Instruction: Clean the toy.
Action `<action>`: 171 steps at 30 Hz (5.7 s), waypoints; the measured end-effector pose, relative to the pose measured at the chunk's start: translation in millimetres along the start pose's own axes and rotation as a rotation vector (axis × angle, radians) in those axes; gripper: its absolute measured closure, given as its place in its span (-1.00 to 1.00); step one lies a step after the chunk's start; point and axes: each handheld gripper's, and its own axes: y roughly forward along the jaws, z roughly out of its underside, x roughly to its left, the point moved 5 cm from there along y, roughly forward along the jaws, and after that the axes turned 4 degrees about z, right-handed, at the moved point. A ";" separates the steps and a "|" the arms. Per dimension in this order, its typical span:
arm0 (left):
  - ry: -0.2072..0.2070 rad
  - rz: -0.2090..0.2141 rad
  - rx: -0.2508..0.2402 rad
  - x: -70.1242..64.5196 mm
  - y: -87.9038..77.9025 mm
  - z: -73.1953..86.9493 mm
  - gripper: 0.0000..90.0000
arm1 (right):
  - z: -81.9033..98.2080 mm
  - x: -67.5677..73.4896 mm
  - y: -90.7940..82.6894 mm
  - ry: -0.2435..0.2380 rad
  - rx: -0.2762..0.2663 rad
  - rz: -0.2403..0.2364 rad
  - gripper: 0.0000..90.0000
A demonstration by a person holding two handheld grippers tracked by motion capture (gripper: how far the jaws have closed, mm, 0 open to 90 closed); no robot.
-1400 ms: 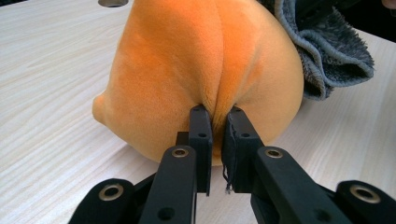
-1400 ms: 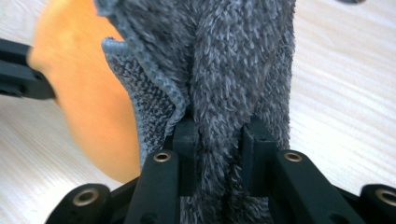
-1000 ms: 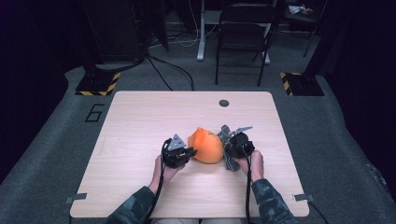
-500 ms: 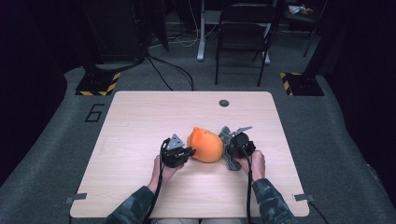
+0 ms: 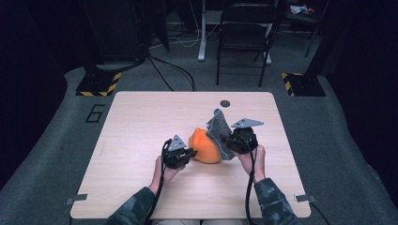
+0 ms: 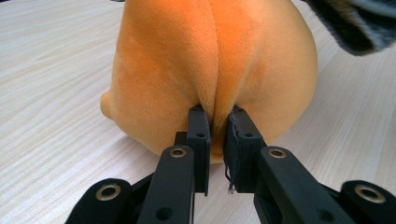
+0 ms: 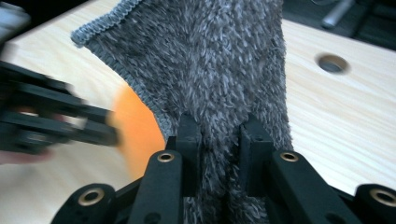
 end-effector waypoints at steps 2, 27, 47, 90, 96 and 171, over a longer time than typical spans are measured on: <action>0.001 0.006 0.005 -0.5 -0.4 0.1 0.80 | -3.9 12.3 0.6 -0.023 -0.015 -0.021 0.62; 0.031 -0.001 0.013 -2.8 2.8 1.7 0.80 | 29.3 -1.9 32.2 -0.019 0.124 -0.026 0.52; 0.009 -0.004 0.004 1.7 2.1 3.0 0.80 | 80.4 -40.8 64.4 0.062 0.334 0.081 0.60; 0.170 -0.104 0.060 -2.4 12.1 9.9 0.54 | 33.1 -3.8 36.0 -0.018 0.130 0.036 0.63; 0.122 -0.074 0.034 -1.1 7.6 6.2 0.75 | 29.8 -7.7 31.3 -0.023 0.121 0.036 0.62; 0.062 -0.024 0.014 -5.8 0.4 1.0 0.76 | -3.4 16.7 1.0 -0.044 -0.008 -0.027 0.63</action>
